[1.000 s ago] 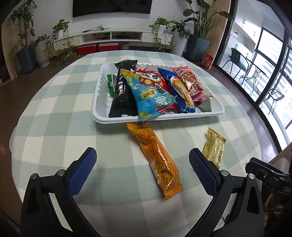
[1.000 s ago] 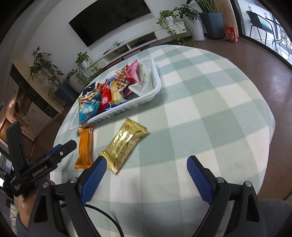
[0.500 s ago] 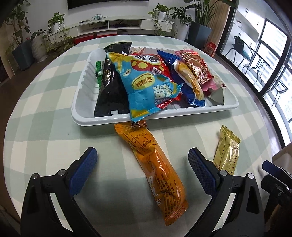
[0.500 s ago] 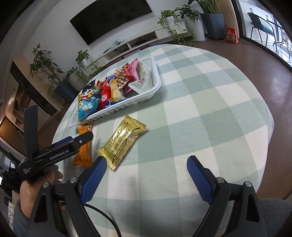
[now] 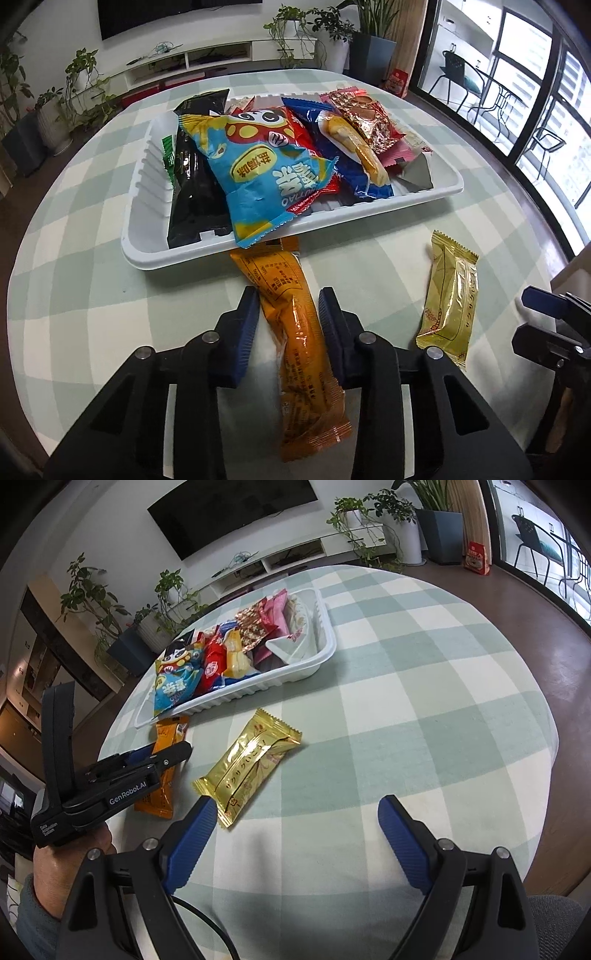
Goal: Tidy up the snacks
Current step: 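Grasp orange bar with left gripper while right grasps gold wafer packet, then carry orange bar into tray with left gripper while right carries gold wafer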
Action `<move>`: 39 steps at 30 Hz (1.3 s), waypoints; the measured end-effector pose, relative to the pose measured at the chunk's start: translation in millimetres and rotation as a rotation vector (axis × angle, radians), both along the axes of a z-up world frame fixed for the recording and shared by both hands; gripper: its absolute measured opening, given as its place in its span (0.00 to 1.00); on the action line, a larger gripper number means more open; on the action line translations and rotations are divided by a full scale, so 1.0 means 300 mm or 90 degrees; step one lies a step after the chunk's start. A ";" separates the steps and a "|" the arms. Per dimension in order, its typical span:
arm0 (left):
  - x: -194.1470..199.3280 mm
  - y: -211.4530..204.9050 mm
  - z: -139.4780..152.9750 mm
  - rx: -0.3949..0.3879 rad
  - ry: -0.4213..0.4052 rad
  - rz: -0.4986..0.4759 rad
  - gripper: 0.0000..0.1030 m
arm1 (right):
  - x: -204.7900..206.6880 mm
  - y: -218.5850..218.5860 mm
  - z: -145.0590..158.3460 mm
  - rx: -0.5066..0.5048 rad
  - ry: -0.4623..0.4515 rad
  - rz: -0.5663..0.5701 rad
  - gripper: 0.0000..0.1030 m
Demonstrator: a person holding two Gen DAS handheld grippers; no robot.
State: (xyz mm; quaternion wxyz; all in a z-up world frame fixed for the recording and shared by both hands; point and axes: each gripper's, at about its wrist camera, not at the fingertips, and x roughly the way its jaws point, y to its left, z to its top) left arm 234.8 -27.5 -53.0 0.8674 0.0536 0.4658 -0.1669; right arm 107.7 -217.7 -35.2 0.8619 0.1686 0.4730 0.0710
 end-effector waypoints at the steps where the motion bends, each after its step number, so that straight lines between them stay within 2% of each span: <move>1: 0.002 0.005 0.000 -0.002 0.002 -0.003 0.23 | 0.006 0.009 0.001 -0.003 0.001 0.004 0.89; 8: -0.072 0.079 0.003 -0.016 -0.004 -0.005 0.20 | 0.089 0.088 -0.006 -0.017 0.021 0.034 0.89; 11: -0.099 0.094 0.008 -0.015 -0.008 -0.006 0.19 | 0.139 0.133 -0.025 -0.024 0.043 0.046 0.85; 15: -0.129 0.114 0.018 -0.021 -0.014 -0.007 0.19 | 0.182 0.186 -0.037 -0.065 0.051 0.056 0.84; 20: -0.153 0.134 0.008 -0.034 -0.010 -0.004 0.19 | 0.176 0.229 -0.040 -0.164 0.041 0.086 0.64; 24: -0.166 0.136 0.013 -0.046 -0.011 -0.004 0.19 | 0.163 0.205 -0.036 -0.186 0.042 0.103 0.33; 29: -0.186 0.140 0.018 -0.064 -0.009 -0.003 0.19 | 0.132 0.182 -0.035 -0.179 0.038 0.119 0.33; 33: -0.205 0.148 0.045 -0.095 -0.012 -0.003 0.19 | 0.094 0.143 -0.014 -0.140 0.017 0.106 0.32; 39: -0.202 0.157 0.187 -0.156 -0.049 -0.012 0.19 | 0.082 0.041 0.079 -0.087 -0.018 0.073 0.32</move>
